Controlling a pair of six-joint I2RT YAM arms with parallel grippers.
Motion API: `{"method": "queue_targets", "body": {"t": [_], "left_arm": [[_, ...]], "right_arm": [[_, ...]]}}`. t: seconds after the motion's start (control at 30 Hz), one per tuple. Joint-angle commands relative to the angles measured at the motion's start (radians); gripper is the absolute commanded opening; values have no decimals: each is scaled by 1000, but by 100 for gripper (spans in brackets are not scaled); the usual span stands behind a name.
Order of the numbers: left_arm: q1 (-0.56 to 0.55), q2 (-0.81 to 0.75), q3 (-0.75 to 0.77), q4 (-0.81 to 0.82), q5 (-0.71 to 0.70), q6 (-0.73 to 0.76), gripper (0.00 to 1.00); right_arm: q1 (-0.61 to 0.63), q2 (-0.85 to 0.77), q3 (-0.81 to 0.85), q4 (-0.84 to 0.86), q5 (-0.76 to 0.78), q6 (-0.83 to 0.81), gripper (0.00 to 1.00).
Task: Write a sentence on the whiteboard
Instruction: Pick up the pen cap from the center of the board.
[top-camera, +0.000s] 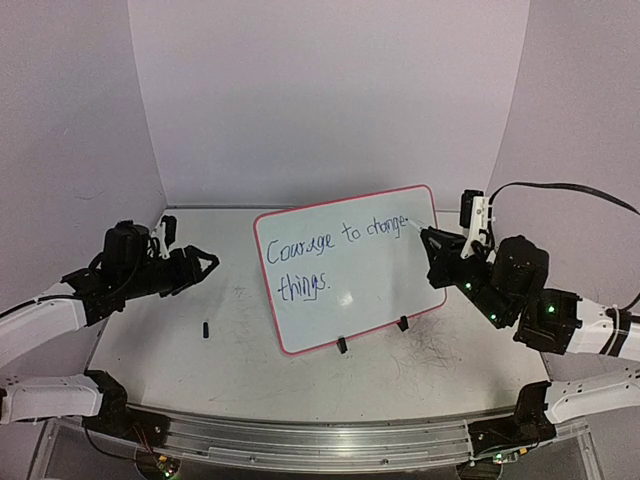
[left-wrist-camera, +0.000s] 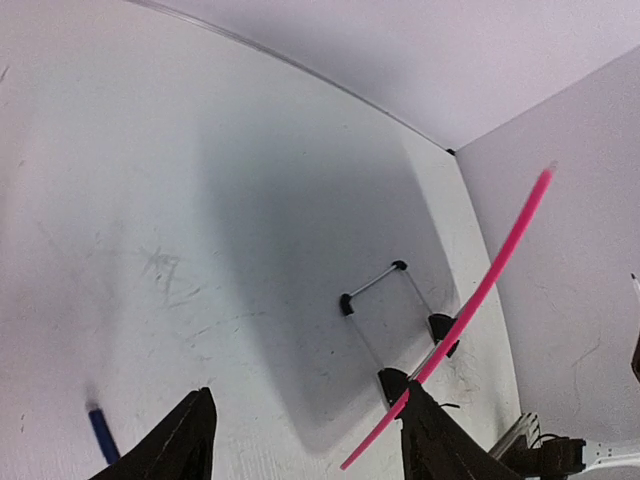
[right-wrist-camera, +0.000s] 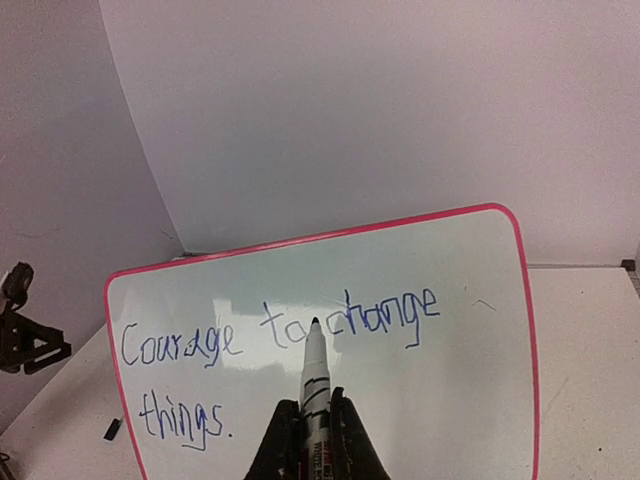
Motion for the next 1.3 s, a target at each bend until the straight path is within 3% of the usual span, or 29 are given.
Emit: {"method": "queue_targets", "body": {"t": [0.0,0.23,0.7,1.27], "left_arm": [[3,-63,6,-212,-112,-107,65],[1,129,5,-331,-141,-113,63],[-96,394,31,-331,-291,-114,52],[-111,551,94,-281,-305,-69,35]], "right_arm": [[-5,-23,18,14,153,-53,0],[-5,-96,-20,8,122,-17,0],[-5,-168,-100,0,-3,27,0],[-6,-181,-110,1,-12,41,0]]}}
